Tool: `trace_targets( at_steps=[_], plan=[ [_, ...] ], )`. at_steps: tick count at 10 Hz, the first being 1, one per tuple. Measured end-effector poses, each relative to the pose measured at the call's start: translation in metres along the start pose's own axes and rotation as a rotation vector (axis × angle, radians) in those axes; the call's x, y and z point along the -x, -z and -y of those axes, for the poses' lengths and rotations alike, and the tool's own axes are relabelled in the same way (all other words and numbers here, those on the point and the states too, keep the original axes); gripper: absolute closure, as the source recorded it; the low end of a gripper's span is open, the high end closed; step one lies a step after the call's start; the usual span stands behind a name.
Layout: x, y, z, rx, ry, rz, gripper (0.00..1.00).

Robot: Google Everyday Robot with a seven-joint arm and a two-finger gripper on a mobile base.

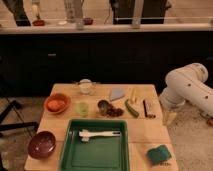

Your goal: Stack cups into tray

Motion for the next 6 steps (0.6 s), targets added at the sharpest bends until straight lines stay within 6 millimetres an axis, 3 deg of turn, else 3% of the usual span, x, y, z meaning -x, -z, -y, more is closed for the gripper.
trace_targets(
  at_steps=[3, 6],
  plan=[
    [0.016, -0.013, 0.013, 0.038, -0.004, -0.016, 0.20],
    [0.065, -0.037, 0.049, 0.071, -0.037, -0.024, 0.20]
  ],
)
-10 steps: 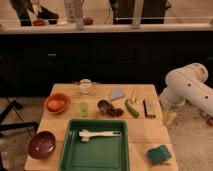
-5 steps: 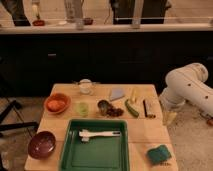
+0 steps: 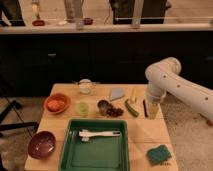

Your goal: Stack cups into tray

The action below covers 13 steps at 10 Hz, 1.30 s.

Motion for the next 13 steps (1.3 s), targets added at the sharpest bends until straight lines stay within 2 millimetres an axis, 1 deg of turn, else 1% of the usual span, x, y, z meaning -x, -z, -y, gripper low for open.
trace_targets(
  at_steps=[1, 2, 3, 4, 6, 11, 13],
  plan=[
    [0.015, -0.007, 0.015, 0.000, -0.016, 0.004, 0.20],
    [0.028, -0.014, 0.026, -0.014, -0.037, 0.020, 0.20],
    [0.034, -0.016, 0.032, -0.052, -0.059, 0.044, 0.20],
    [0.035, -0.018, 0.034, -0.078, -0.082, 0.057, 0.20],
    [0.047, -0.021, 0.034, -0.114, -0.100, 0.094, 0.20],
    [0.047, -0.021, 0.034, -0.115, -0.101, 0.096, 0.20],
    [0.050, -0.028, 0.038, -0.122, -0.098, 0.125, 0.20]
  ],
)
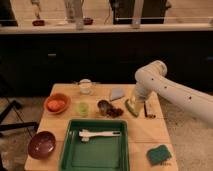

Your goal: Stack cups into tray

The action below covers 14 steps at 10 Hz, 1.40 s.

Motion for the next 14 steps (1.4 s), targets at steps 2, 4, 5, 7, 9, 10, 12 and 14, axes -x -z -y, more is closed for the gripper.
trace_targets(
  at_steps=[2, 4, 5, 7, 9, 10, 12, 14],
  plan=[
    [0.023, -0.008, 0.002, -0.022, 0.009, 0.063, 0.20],
    [0.023, -0.010, 0.005, -0.050, 0.005, 0.100, 0.20],
    [0.035, -0.011, 0.006, -0.066, 0.017, 0.127, 0.20],
    [0.051, -0.012, 0.007, -0.090, 0.032, 0.150, 0.20],
    [0.067, -0.013, 0.011, -0.112, 0.050, 0.169, 0.20],
    [0.076, -0.013, 0.013, -0.119, 0.065, 0.175, 0.20],
    [0.098, -0.016, 0.016, -0.121, 0.106, 0.180, 0.20],
    [0.118, -0.020, 0.016, -0.104, 0.164, 0.182, 0.20]
  ],
)
